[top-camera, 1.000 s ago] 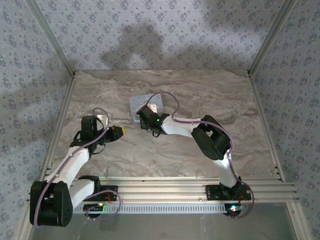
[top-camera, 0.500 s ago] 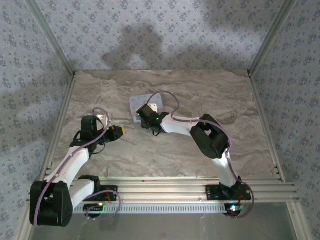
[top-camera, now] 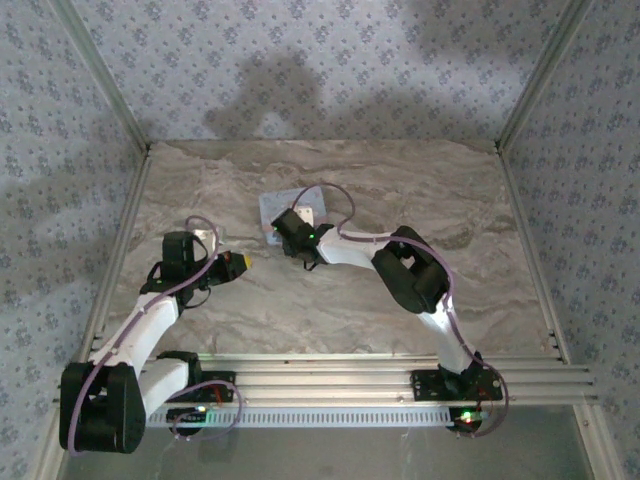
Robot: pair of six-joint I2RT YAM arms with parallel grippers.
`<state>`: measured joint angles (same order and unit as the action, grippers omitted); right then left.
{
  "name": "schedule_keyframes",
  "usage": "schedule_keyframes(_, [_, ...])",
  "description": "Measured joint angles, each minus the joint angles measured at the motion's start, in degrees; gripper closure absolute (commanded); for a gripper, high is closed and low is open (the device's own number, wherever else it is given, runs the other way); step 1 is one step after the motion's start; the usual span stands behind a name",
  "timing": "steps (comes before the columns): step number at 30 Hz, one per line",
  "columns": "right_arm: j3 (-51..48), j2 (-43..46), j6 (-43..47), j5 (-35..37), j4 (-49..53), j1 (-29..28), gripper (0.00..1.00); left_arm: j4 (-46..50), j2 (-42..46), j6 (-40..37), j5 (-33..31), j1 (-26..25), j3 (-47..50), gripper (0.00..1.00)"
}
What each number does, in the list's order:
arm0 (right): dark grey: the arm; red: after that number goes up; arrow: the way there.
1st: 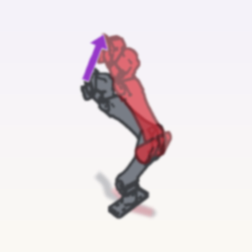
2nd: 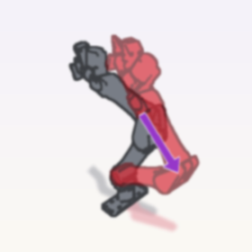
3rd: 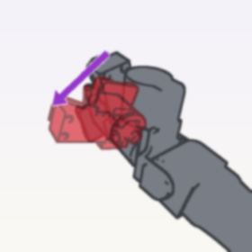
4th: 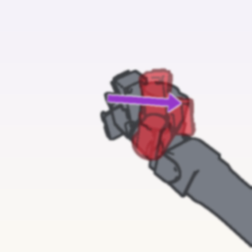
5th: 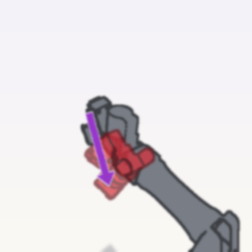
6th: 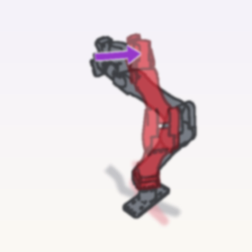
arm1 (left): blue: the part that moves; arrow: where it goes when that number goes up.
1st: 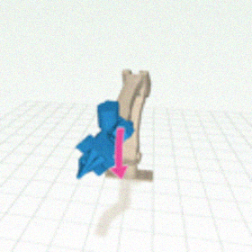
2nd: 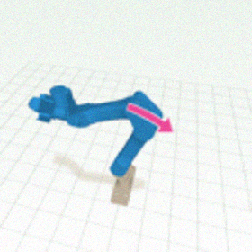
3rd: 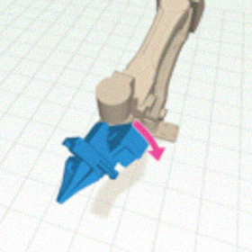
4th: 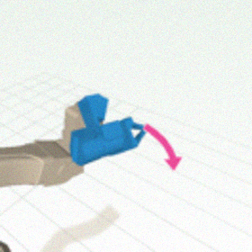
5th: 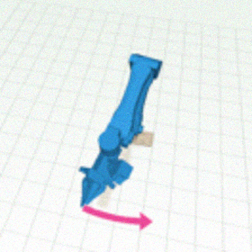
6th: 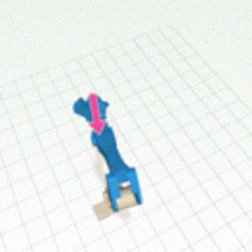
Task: Unlock the padlock with the key
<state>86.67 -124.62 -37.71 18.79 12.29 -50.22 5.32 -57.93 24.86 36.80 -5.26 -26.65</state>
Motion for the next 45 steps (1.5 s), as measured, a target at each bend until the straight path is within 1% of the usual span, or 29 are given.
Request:
schedule_keyframes(2, [0.07, -0.02, 0.0, 0.26, 0.0, 0.0, 0.62, 0.0, 0.0, 0.0, 0.0, 0.0, 0.0, 1.0])
schedule_keyframes(5, [0.24, -0.04, 0.11, 0.74, 0.02, 0.0, 0.7, 0.02, 0.0, 0.0, 0.0, 0.0, 0.0, 1.0])
schedule_keyframes(15, [0.7, -0.07, 0.63, 1.57, 0.42, 0.0, 0.87, 0.02, 0.0, -0.07, 0.04, 0.0, 0.0, 1.0])
schedule_keyframes(20, [0.68, 0.59, 0.61, -0.2, 1.92, 0.22, 0.95, -0.7, 0.0, -0.52, 0.94, -0.9, 0.04, 1.0])
schedule_keyframes(23, [0.52, 2.01, 0.61, -3.78, 4.11, 0.83, 1.0, -2.84, -0.44, -1.46, 1.22, -3.52, 0.37, 1.0])
schedule_keyframes(27, [0.42, 4.98, 0.33, -9.11, 7.61, 2.23, 1.0, -7.61, -2.08, -2.82, 1.03, -8.17, 2.67, 1.0])
schedule_keyframes(31, [0.28, 8.41, -0.24, -15.28, 10.67, 4.26, 1.0, -11.41, -4.85, -3.89, -0.02, -11.76, 3.89, 1.0])
schedule_keyframes(39, [0.2, 11.39, 0.02, -28.2, 14.82, 8.83, 1.0, -18.67, -10.95, -5.18, -2.89, -16.52, 3.89, 1.0])
schedule_keyframes(45, [-0.07, 12.9, 1.11, -36.76, 17.42, 10.75, 1.0, -23.67, -15.06, -5.86, -5.11, -21.07, 3.89, 1.0])
